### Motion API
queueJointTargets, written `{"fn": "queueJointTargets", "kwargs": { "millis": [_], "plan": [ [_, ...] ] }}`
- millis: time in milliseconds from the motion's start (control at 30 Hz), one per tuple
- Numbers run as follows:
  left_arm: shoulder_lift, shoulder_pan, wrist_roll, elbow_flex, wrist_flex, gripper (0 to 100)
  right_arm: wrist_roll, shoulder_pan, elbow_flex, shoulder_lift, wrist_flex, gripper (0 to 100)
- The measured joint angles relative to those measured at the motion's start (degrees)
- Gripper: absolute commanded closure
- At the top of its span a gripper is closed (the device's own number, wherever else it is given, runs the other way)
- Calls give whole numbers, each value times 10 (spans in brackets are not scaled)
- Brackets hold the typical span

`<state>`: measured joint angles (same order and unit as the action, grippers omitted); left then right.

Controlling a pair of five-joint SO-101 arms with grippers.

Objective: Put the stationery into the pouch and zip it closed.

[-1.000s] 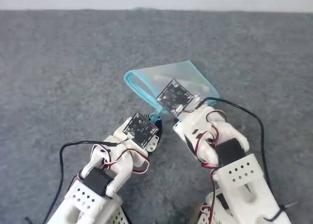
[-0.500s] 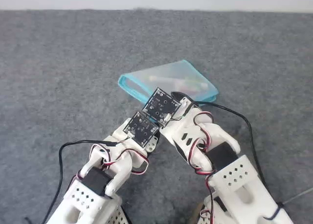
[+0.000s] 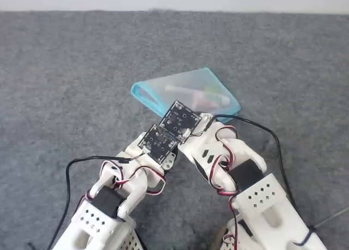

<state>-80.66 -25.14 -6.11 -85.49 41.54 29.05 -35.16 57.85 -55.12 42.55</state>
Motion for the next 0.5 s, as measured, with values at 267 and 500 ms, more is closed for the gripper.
{"fn": "queueJointTargets", "kwargs": {
  "millis": [267, 500],
  "plan": [
    [1, 76, -2, -1, 0, 991, 27, 50, 46, -16, 18, 992],
    [1, 103, -2, -1, 0, 991, 44, 71, 83, -29, 2, 992]
  ]
}}
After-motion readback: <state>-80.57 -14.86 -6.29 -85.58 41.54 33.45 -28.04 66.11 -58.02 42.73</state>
